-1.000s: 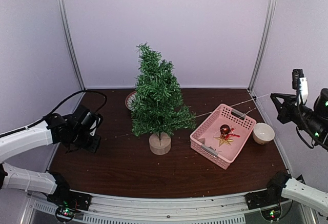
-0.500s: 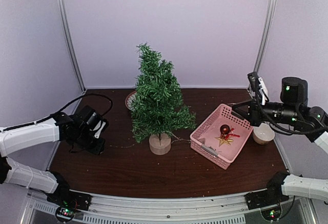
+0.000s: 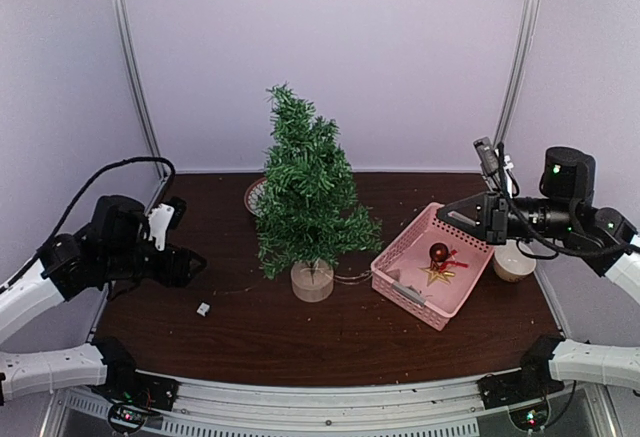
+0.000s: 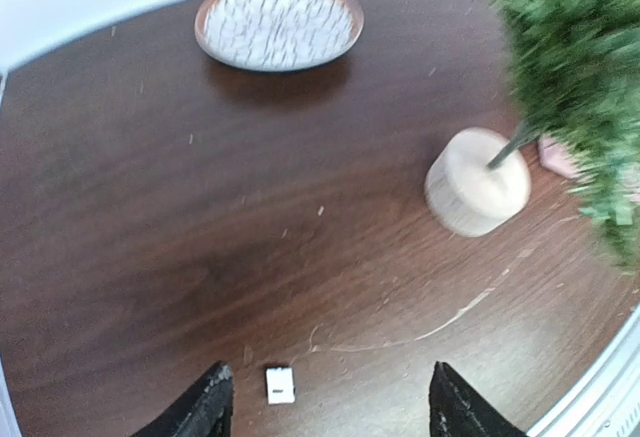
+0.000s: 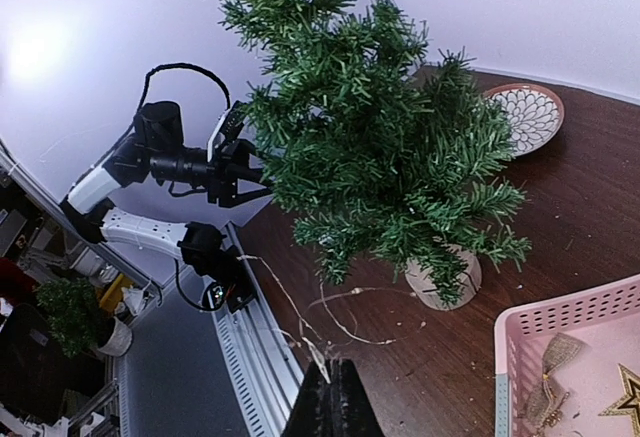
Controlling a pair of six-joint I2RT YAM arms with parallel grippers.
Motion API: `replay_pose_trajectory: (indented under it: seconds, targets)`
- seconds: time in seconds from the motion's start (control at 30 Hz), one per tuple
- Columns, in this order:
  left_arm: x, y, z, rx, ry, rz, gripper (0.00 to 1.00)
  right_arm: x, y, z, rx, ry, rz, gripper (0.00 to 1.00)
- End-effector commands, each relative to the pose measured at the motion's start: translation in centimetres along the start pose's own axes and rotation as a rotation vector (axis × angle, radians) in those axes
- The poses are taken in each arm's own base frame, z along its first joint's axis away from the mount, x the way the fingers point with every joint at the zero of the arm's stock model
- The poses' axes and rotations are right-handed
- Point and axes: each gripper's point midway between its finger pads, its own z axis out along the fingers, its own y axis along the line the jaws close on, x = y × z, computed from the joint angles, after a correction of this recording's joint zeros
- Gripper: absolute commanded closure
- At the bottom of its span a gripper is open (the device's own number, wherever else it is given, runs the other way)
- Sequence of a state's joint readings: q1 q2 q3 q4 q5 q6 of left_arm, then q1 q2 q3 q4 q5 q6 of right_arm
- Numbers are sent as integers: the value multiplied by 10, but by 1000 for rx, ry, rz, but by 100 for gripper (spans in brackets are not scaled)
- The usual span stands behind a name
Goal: Decorate the small christmas tree
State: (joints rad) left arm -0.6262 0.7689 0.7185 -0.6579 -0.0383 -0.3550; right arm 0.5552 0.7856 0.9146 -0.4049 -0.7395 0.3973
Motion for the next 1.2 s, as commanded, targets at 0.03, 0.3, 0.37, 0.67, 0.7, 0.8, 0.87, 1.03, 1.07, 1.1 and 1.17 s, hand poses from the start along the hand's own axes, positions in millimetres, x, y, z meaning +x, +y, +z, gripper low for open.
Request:
replay_pose_trajectory:
  seconds: [0.03,0.3,0.37,0.67,0.7,0.8,0.87,1.03,1.07,1.1,1.17]
  targets:
    - [-26,-42,-34,209,-218,109,34,-6,28,1,-152,-21,6,100]
    - [-27,-135,-50,403,-246,468,39,-4,35,5,-194,-12,3,100]
    - [-19,-167,-46,449,-223,584,39,-4,35,6,-192,-12,2,100]
    - [-7,-261,-30,649,-256,665,36,-5,37,7,-194,-20,-6,100]
    - [-8,-265,-27,650,-260,660,35,-5,37,7,-192,-21,-7,100]
    - [-6,-279,-19,666,-258,667,34,-4,36,7,-189,-22,-11,100]
    - [-5,-288,-14,690,-262,660,34,-4,35,6,-184,-22,-15,100]
    - [1,-308,-7,761,-243,654,35,-3,34,8,-186,-23,-18,100]
    - [1,-310,-7,765,-241,653,39,-3,34,9,-185,-22,-19,100]
    - [1,-310,-6,767,-240,652,44,-3,34,9,-185,-23,-20,100]
    - [1,-310,-9,775,-243,652,52,-3,34,9,-184,-25,-23,100]
